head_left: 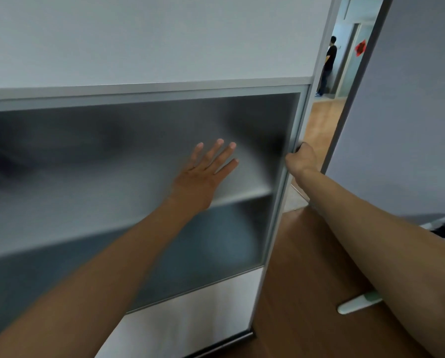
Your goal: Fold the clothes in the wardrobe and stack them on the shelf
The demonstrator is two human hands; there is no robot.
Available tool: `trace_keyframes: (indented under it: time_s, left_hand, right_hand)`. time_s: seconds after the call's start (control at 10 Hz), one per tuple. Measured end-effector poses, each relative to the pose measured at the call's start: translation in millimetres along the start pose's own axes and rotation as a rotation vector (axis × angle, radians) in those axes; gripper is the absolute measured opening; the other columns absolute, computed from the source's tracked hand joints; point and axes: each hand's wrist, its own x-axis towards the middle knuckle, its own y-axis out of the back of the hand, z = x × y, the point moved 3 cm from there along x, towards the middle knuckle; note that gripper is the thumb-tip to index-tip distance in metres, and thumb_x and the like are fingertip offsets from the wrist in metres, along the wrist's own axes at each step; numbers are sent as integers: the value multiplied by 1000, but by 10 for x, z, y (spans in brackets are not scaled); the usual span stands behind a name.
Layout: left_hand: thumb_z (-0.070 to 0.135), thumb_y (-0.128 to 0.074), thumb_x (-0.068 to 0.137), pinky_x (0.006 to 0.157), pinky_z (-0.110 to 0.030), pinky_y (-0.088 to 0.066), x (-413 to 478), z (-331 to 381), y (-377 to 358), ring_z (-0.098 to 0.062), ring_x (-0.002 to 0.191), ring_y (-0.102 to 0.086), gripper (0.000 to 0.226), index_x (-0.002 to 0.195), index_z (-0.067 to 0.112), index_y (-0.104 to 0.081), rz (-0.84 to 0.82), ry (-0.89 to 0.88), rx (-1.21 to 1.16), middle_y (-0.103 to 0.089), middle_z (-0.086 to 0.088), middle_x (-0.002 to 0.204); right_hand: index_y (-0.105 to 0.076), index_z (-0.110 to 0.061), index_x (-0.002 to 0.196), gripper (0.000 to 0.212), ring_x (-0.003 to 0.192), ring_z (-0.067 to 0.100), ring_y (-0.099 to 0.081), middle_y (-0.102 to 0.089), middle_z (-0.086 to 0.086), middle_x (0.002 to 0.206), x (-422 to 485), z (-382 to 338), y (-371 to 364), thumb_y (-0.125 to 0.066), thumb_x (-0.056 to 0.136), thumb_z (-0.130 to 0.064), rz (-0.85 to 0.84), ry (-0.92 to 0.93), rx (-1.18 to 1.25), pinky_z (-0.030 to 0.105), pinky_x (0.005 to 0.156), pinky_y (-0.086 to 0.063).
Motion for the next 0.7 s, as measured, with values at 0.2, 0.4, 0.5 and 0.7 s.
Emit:
trace_keyframes:
  time_s: [0.2,0.4,0.5,0.7]
  left_hand:
    - [8,-47,77,120,-54,9,106,142,-20,-30,153,-14,84,157,23,-27,-65,15,-42,-15,-5,166]
    - [14,-43,74,118,-55,13,156,194,156,-33,153,-8,82,155,22,-32,-167,44,-131,-12,-5,167]
    - [14,-41,76,119,-54,10,145,169,255,-33,154,-7,78,153,18,-36,-214,50,-178,-11,-6,167]
    - [22,-54,79,122,-52,4,-96,24,347,-29,154,-2,77,153,17,-32,-311,34,-224,-5,-8,168]
  right_hand:
    - [-55,-6,109,16,92,24,-50,-53,9,98,83,116,60,-50,93,-5,37,22,-7,32,78,-40]
    - [-45,-14,98,12,67,9,-42,-44,-4,78,101,203,34,-47,90,-4,8,-51,262,24,54,-34]
    - [-43,-16,102,16,69,8,-41,-43,-6,80,60,226,-18,-47,89,-7,-14,-90,405,22,55,-32]
    - [-44,-15,142,54,123,22,-51,-51,7,139,-350,163,-189,-58,91,-8,102,-68,652,26,95,-44]
